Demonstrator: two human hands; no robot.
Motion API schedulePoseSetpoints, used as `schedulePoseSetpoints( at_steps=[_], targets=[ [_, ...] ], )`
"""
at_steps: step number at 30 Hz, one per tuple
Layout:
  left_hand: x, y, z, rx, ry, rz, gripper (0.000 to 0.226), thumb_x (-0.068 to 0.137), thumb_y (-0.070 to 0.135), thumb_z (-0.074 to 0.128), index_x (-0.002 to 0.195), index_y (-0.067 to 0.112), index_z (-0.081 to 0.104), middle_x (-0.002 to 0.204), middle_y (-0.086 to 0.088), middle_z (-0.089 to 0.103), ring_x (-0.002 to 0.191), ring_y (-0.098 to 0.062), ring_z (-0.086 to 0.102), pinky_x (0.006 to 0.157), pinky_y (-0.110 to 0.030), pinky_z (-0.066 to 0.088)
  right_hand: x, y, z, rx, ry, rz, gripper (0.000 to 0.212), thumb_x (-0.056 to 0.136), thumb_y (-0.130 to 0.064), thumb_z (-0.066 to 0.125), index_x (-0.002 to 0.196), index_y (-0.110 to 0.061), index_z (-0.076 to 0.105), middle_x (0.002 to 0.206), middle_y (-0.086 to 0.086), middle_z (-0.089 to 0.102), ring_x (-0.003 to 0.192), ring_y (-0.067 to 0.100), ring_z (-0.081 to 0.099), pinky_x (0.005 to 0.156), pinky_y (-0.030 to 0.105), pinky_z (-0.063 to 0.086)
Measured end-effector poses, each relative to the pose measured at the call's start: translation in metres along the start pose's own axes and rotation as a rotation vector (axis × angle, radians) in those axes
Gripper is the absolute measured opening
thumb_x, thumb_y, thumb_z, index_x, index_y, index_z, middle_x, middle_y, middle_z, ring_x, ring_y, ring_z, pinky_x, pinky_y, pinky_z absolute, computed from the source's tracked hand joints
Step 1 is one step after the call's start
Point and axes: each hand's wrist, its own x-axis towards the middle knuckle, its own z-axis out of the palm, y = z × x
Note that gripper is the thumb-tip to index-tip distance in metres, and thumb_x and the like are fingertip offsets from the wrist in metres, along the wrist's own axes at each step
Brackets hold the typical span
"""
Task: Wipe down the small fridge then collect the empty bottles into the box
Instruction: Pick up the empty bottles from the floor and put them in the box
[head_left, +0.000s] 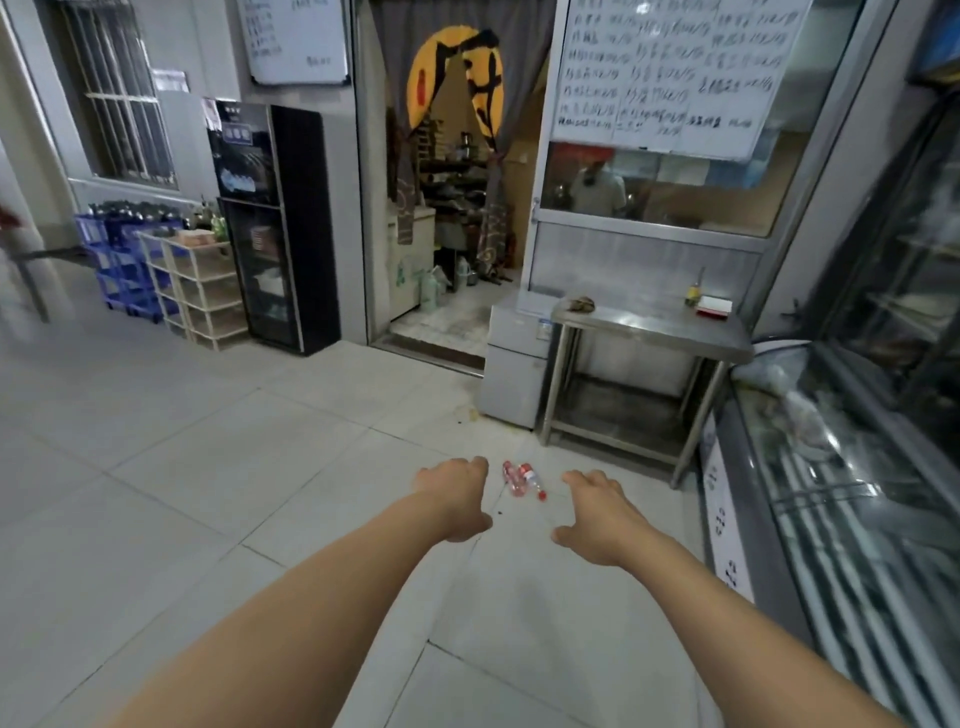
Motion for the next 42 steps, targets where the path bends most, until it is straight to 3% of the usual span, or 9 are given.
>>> schedulePoseSetpoints(
  at_steps=[8,13,20,29,42],
  targets=[
    [0.193,-0.002,-0.011,0.004,-0.019,-0.017,0.055,0.087,0.037,0.059,0.132,0.014,0.037,0.13,-0.007,0.05,0.115,-0.028,0.051,0.091,-0.037,0.041,0.192,0.042,-0.033,0.02,0.01,-0.004,0.063,0.086,-0.039,0.059,0.139,-0.018,0.033,0.144,0.008,0.033,0.131,0.028,0.034,0.102,0.038,0.037],
    [0.3,-0.006,-0.022,-0.024,-0.027,-0.023,0.054,0.086,0.036,0.059,0.131,0.014,0.038,0.127,-0.007,0.051,0.113,-0.027,0.051,0.091,-0.038,0.041,0.305,0.069,-0.053,0.019,-0.018,0.019,0.067,0.087,-0.046,0.058,0.143,-0.019,0.032,0.147,0.008,0.033,0.131,0.028,0.038,0.101,0.038,0.04],
    [0.438,-0.041,-0.019,-0.04,-0.098,-0.06,0.053,0.087,0.036,0.059,0.131,0.015,0.039,0.127,-0.007,0.051,0.114,-0.027,0.051,0.091,-0.038,0.04,0.44,0.087,-0.058,0.011,-0.033,0.031,0.065,0.086,-0.033,0.065,0.141,-0.019,0.035,0.146,0.006,0.037,0.13,0.025,0.041,0.098,0.034,0.042],
    [0.644,-0.079,-0.015,-0.006,-0.182,0.07,0.052,0.089,0.037,0.057,0.132,0.014,0.038,0.129,-0.008,0.051,0.117,-0.027,0.05,0.093,-0.038,0.041,0.612,0.099,-0.058,0.066,-0.071,0.149,0.073,0.087,-0.033,0.065,0.147,-0.018,0.027,0.151,0.005,0.03,0.138,0.025,0.032,0.108,0.035,0.034],
    [0.852,-0.086,0.031,0.012,-0.357,0.166,0.051,0.089,0.034,0.056,0.133,0.015,0.039,0.128,-0.008,0.05,0.115,-0.026,0.051,0.091,-0.037,0.041,0.796,0.164,-0.027,0.13,-0.227,0.308,0.071,0.088,-0.03,0.064,0.146,-0.016,0.025,0.146,0.009,0.032,0.133,0.026,0.035,0.103,0.033,0.037]
  ],
)
